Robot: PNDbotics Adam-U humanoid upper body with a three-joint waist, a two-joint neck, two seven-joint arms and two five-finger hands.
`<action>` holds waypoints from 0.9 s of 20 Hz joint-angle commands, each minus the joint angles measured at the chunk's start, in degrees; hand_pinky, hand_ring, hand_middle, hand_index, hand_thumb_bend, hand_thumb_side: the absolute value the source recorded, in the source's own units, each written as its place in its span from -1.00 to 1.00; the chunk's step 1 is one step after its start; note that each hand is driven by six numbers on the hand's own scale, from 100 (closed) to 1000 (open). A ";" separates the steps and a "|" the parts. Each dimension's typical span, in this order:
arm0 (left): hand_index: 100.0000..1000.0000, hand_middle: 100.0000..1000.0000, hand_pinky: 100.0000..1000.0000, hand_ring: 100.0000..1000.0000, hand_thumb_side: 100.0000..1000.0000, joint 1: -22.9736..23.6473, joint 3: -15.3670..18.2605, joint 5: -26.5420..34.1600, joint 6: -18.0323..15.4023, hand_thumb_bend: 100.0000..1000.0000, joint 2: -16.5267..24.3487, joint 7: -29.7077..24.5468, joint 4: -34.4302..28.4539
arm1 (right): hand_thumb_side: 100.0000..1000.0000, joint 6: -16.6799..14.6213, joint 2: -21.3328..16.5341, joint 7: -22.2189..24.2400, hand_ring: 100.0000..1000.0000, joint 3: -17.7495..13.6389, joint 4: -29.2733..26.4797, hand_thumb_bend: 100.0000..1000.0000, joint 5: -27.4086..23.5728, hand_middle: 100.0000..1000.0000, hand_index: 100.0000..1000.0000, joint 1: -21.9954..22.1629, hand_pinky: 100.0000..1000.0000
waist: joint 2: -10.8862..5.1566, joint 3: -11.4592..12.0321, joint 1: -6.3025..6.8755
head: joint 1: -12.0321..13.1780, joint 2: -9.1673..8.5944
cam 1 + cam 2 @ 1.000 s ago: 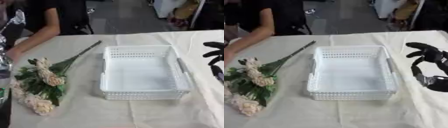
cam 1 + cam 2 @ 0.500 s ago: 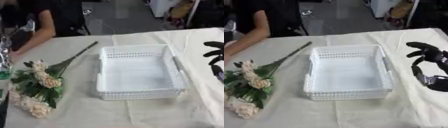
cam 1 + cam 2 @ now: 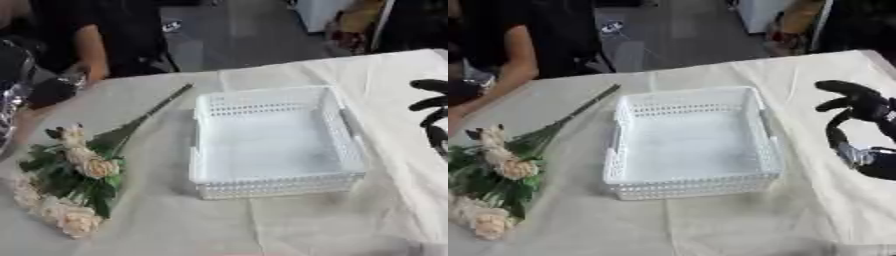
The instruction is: Pick up objects on the table and place them in the box.
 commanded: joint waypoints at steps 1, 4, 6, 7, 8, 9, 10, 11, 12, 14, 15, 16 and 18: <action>0.73 0.59 0.82 0.70 0.87 -1.86 -1.23 2.03 -0.74 0.14 2.73 -1.49 4.65 | -0.60 0.04 -1.19 0.08 0.61 -0.17 -0.86 -1.00 -0.25 0.95 1.00 -0.96 0.26 | -0.66 -0.17 -0.05 | 0.57 0.06; 0.73 0.58 0.84 0.67 0.92 -2.35 -2.97 3.56 -1.07 0.14 2.53 -2.65 9.01 | -0.60 0.09 -1.11 0.12 0.61 -0.22 -0.87 -1.00 -0.29 0.95 1.00 -1.05 0.26 | -0.56 -0.39 -0.04 | 0.87 0.07; 0.73 0.57 0.85 0.67 0.96 -2.25 -4.08 4.32 -1.33 0.17 2.46 -3.37 11.16 | -0.60 0.11 -1.07 0.14 0.61 -0.24 -0.88 -1.00 -0.30 0.95 1.00 -1.08 0.26 | -0.49 -0.45 -0.05 | 0.89 0.11; 0.73 0.57 0.85 0.67 0.96 -2.19 -4.53 4.60 -1.51 0.17 2.40 -3.61 12.00 | -0.60 0.11 -1.06 0.16 0.61 -0.23 -0.88 -1.00 -0.30 0.95 1.00 -1.09 0.26 | -0.47 -0.48 -0.06 | 0.90 0.13; 0.73 0.57 0.86 0.67 0.98 -2.05 -4.97 4.86 -1.72 0.18 2.29 -3.84 12.73 | -0.60 0.09 -1.05 0.17 0.61 -0.23 -0.90 -1.00 -0.32 0.95 1.00 -1.12 0.26 | -0.44 -0.50 -0.08 | 0.87 0.06; 0.73 0.57 0.86 0.67 0.98 -1.90 -5.40 5.01 -1.92 0.19 2.18 -4.06 13.41 | -0.60 0.08 -1.05 0.19 0.61 -0.21 -0.92 -1.00 -0.35 0.95 1.00 -1.14 0.26 | -0.43 -0.52 -0.09 | 0.86 -0.02; 0.73 0.57 0.88 0.68 1.00 -1.74 -5.86 5.14 -2.15 0.20 2.06 -4.34 14.10 | -0.60 0.06 -1.04 0.20 0.61 -0.20 -0.93 -1.00 -0.37 0.95 1.00 -1.17 0.26 | -0.43 -0.55 -0.11 | 0.92 -0.07; 0.73 0.57 0.88 0.68 1.00 -1.62 -6.36 5.29 -2.42 0.20 1.95 -4.69 14.84 | -0.60 0.05 -1.04 0.21 0.61 -0.19 -0.94 -1.00 -0.40 0.95 1.00 -1.19 0.26 | -0.44 -0.57 -0.13 | 1.02 -0.07; 0.72 0.57 0.89 0.68 1.00 -1.54 -6.77 5.38 -2.67 0.23 1.83 -4.97 15.55 | -0.60 0.05 -1.02 0.22 0.61 -0.18 -0.94 -1.00 -0.42 0.95 1.00 -1.22 0.26 | -0.43 -0.58 -0.15 | 1.10 -0.05; 0.72 0.57 0.90 0.68 1.00 -1.45 -7.30 6.06 -2.98 0.24 1.36 -5.34 17.01 | -0.61 0.04 -0.99 0.22 0.61 -0.19 -0.93 -1.00 -0.44 0.95 1.00 -1.25 0.26 | -0.41 -0.57 -0.20 | 1.19 0.03; 0.72 0.57 0.90 0.68 1.00 -1.34 -7.70 6.19 -3.11 0.25 1.25 -5.37 17.78 | -0.60 0.04 -0.97 0.23 0.61 -0.19 -0.93 -1.00 -0.44 0.95 1.00 -1.27 0.26 | -0.39 -0.57 -0.21 | 1.22 0.05; 0.72 0.57 0.90 0.68 1.00 -1.27 -8.06 5.98 -3.31 0.26 1.07 -5.41 18.57 | -0.60 0.02 -0.95 0.26 0.61 -0.17 -0.92 -1.00 -0.44 0.95 1.00 -1.28 0.26 | -0.36 -0.57 -0.24 | 1.28 0.11; 0.72 0.56 0.90 0.67 1.00 -1.35 -8.44 5.45 -3.67 0.27 0.64 -5.49 20.08 | -0.60 -0.02 -0.92 0.32 0.62 -0.14 -0.90 -1.00 -0.45 0.95 1.00 -1.28 0.26 | -0.32 -0.54 -0.27 | 1.43 0.39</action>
